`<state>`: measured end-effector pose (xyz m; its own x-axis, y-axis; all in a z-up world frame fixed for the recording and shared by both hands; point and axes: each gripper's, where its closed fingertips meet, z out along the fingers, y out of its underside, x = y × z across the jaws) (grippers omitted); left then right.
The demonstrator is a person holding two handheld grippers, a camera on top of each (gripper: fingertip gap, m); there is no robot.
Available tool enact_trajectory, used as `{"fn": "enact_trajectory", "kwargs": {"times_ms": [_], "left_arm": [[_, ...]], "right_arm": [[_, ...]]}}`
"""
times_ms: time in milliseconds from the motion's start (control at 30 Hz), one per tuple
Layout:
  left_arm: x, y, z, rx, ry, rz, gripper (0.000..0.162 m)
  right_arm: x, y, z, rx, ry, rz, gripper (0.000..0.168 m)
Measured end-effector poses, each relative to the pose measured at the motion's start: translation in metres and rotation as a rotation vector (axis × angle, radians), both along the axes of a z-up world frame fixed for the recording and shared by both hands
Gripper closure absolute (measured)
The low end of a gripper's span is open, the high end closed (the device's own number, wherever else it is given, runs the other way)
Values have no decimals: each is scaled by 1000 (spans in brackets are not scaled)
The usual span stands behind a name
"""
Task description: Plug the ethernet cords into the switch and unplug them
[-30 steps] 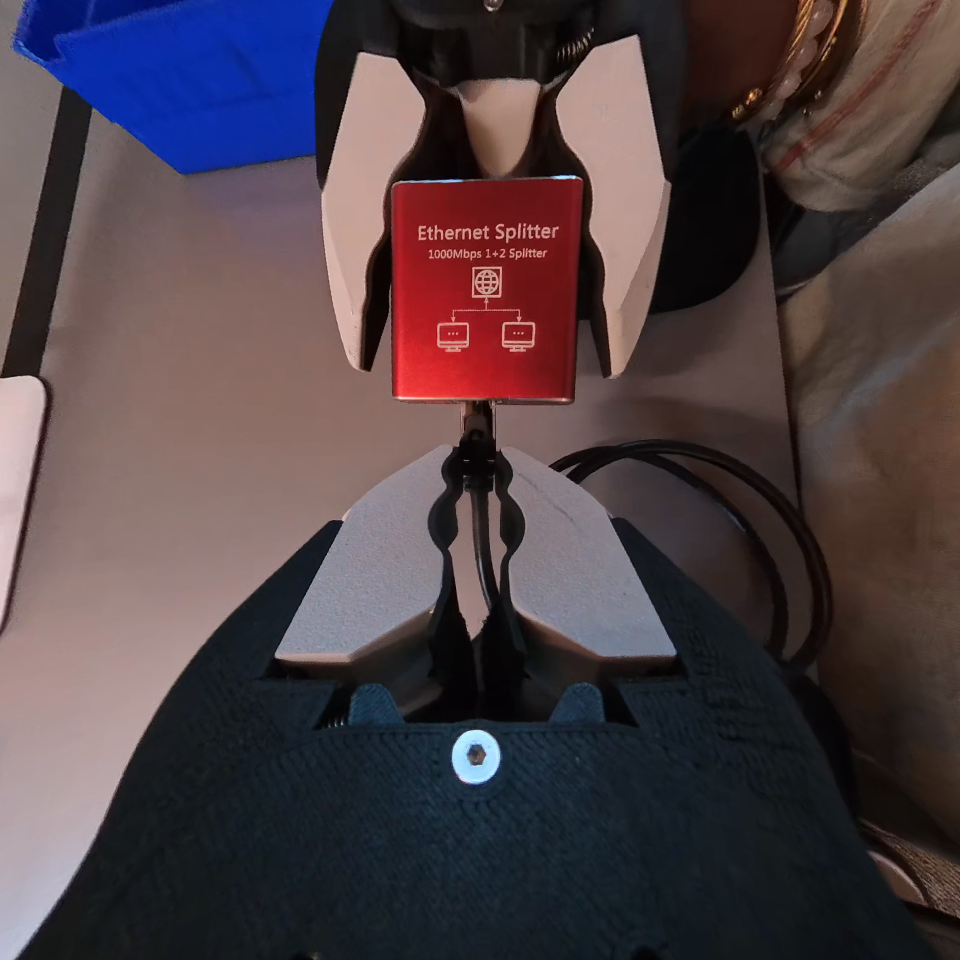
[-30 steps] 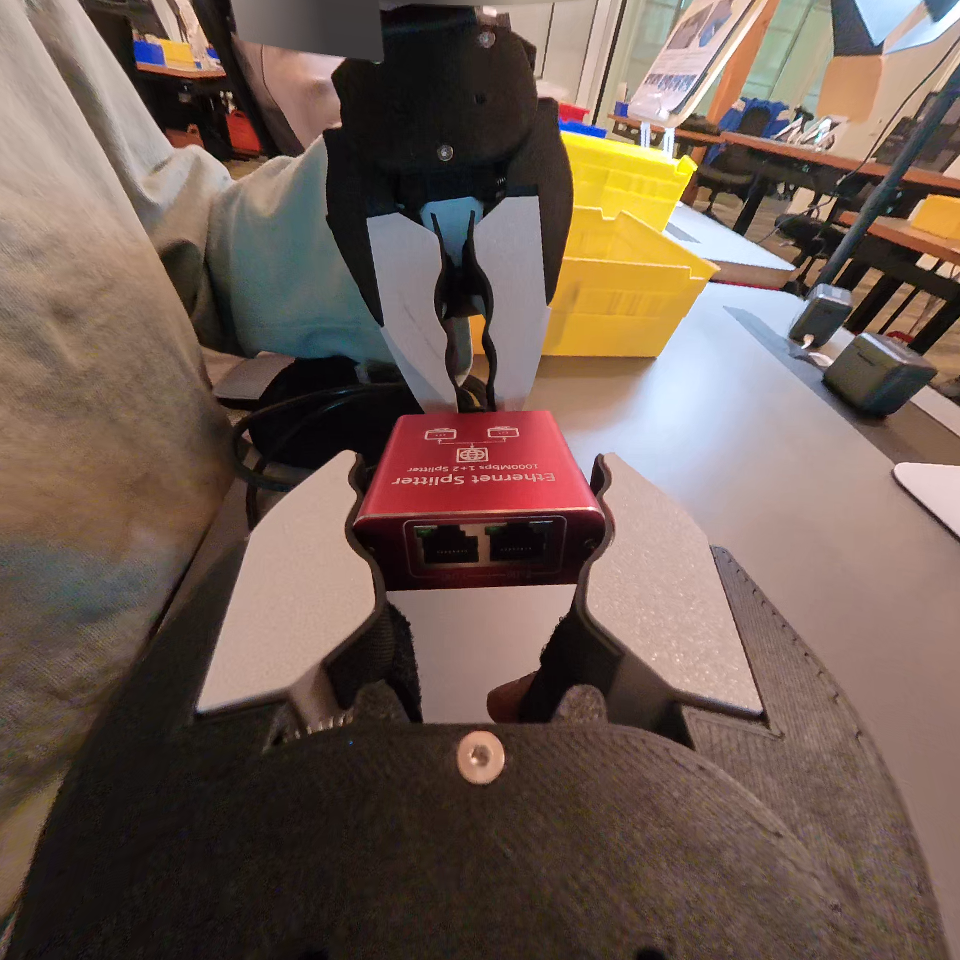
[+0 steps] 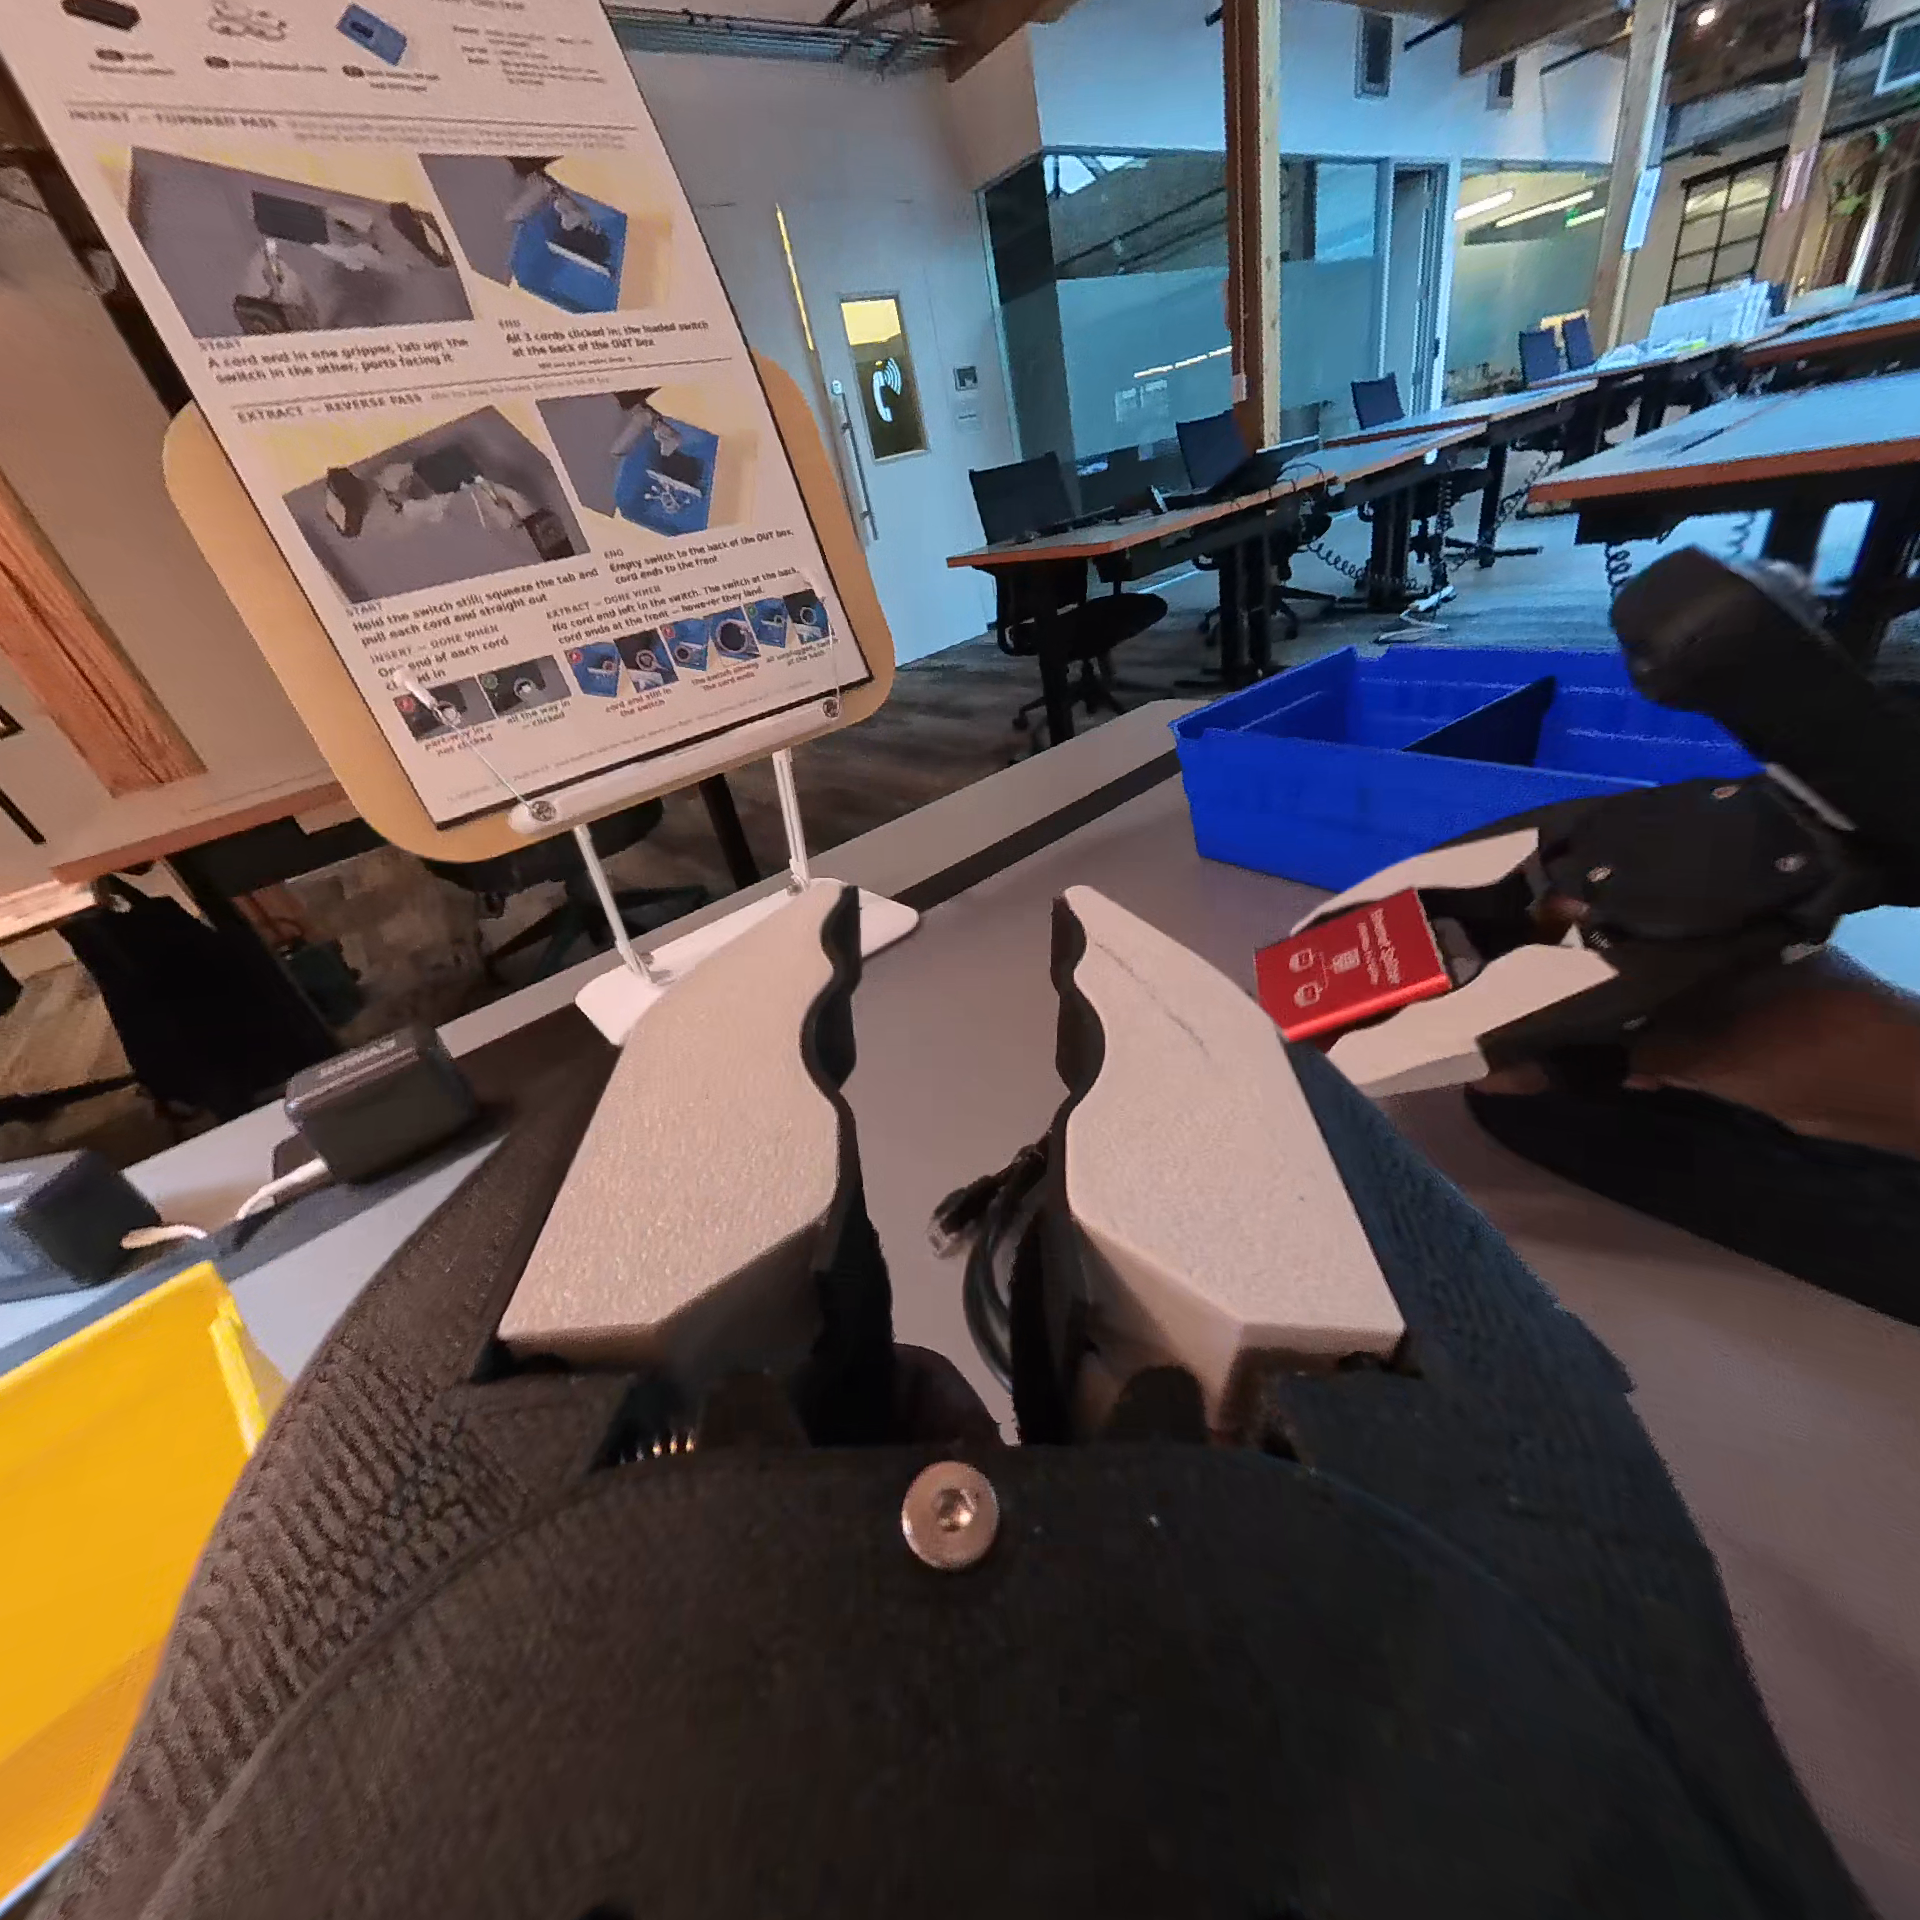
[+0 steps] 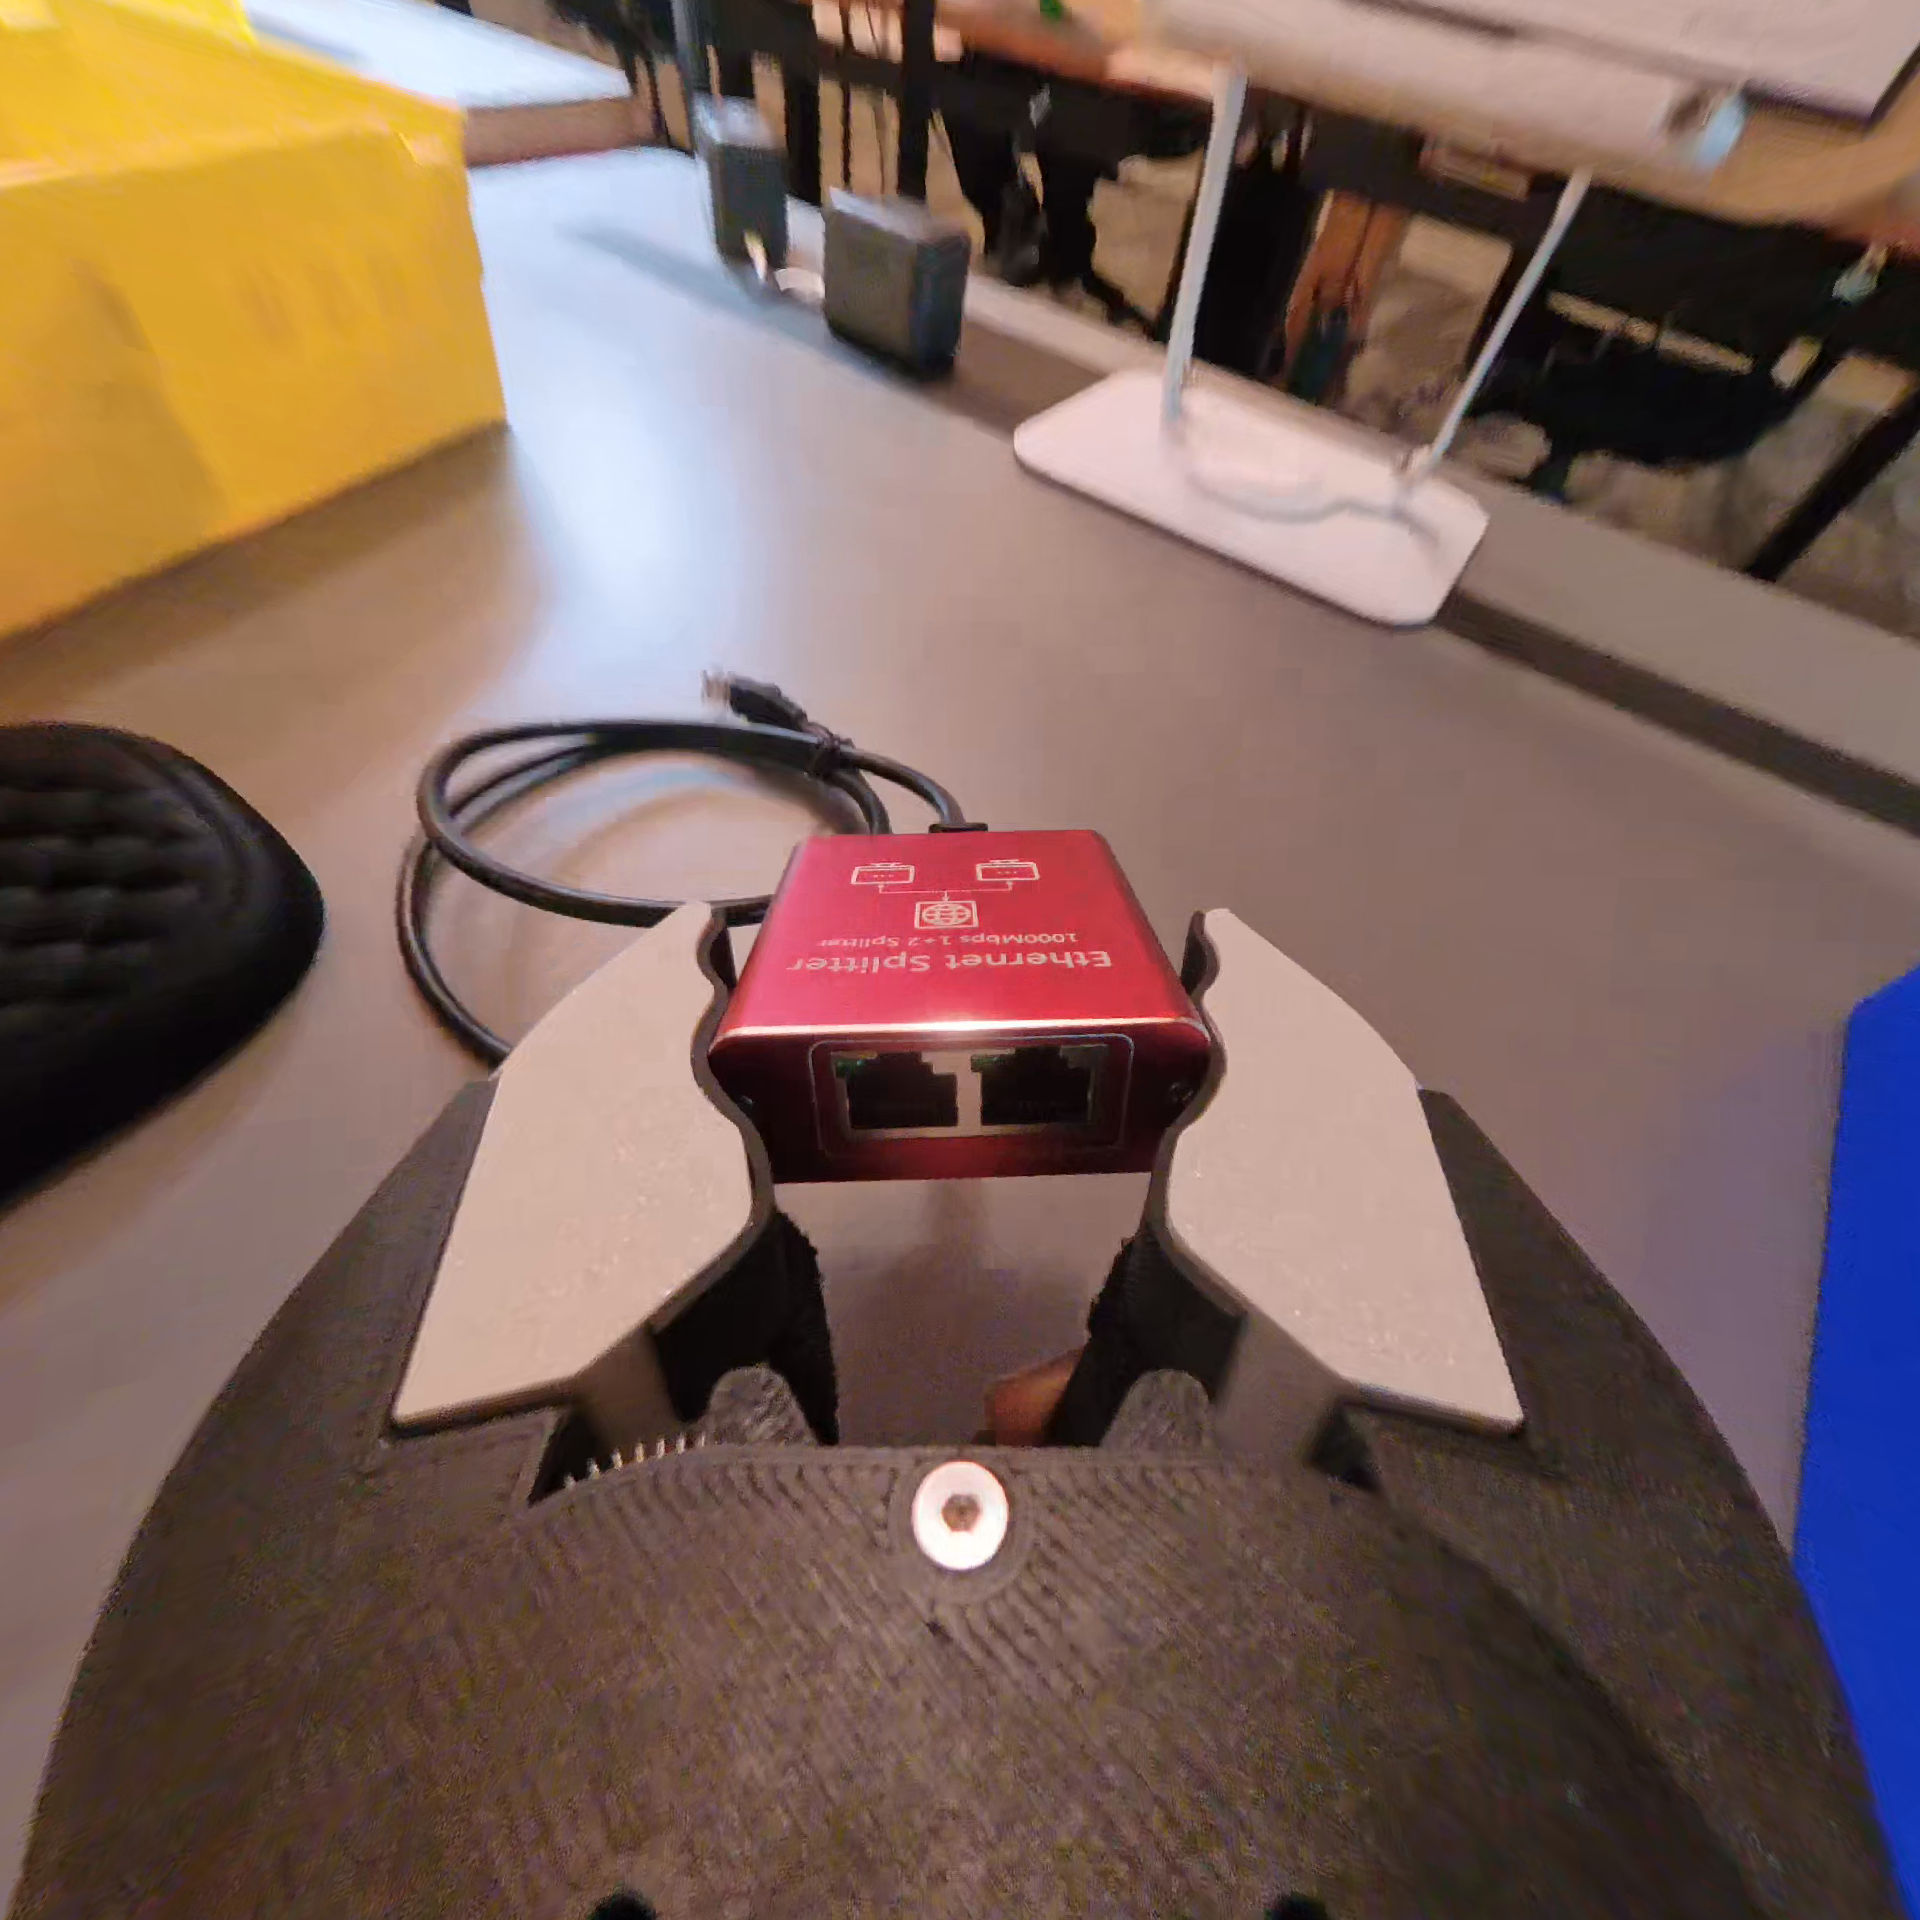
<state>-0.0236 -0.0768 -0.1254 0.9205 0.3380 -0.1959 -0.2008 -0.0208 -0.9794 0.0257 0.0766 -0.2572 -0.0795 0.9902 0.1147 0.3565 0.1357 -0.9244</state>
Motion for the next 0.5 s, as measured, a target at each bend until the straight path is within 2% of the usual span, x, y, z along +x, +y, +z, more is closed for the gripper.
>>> {"fn": "enact_trajectory", "kwargs": {"times_ms": [133,500], "left_arm": [[2,-2,-6,3,-19,-13,128],[4,-7,-20,-52,4,-12,128]], "right_arm": [[5,2,-19,20,-136,-48,85],[29,-11,-70,67,-496,-13,83]]}}
